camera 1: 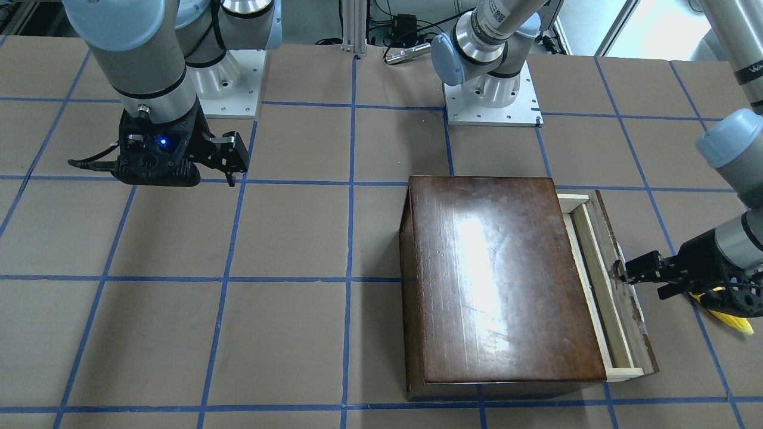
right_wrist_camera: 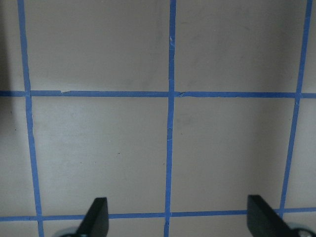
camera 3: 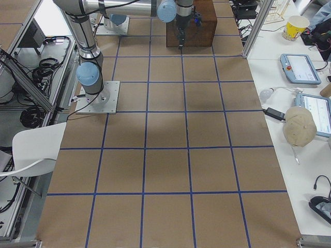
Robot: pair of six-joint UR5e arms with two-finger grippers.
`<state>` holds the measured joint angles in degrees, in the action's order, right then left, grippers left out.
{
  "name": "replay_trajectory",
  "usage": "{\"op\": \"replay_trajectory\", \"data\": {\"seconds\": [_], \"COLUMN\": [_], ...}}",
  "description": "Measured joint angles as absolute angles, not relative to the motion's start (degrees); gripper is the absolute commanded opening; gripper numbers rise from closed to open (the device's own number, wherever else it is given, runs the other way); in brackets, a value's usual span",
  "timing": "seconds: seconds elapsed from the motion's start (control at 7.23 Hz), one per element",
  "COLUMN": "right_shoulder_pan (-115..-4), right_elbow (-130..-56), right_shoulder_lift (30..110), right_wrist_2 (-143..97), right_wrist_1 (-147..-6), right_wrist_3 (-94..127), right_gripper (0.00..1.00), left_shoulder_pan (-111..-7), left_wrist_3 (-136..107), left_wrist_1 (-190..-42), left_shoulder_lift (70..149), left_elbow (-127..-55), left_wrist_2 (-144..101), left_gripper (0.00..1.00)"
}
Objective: Open drawer and put corn inside
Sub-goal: 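Pull the drawer outward with the left gripper, then release the handle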
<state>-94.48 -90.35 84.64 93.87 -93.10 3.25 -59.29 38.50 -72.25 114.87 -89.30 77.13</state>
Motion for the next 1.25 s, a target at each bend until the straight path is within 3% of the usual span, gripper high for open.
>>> {"op": "replay_trajectory", "data": {"seconds": [1.25], "right_shoulder_pan": [-94.48], "right_elbow": [-90.35], "right_shoulder_lift": [84.64], "right_wrist_2": [93.87], "right_wrist_1": [-93.09], "right_wrist_3": [3.25], "right_gripper": [1.0], "left_shoulder_pan": [-57.01], "left_wrist_3": [40.99], "left_wrist_1": [-72.6], "left_shoulder_lift": [116.06], "left_elbow": [-87.24], "left_wrist_2": [77.82], "left_gripper": [1.0]}}
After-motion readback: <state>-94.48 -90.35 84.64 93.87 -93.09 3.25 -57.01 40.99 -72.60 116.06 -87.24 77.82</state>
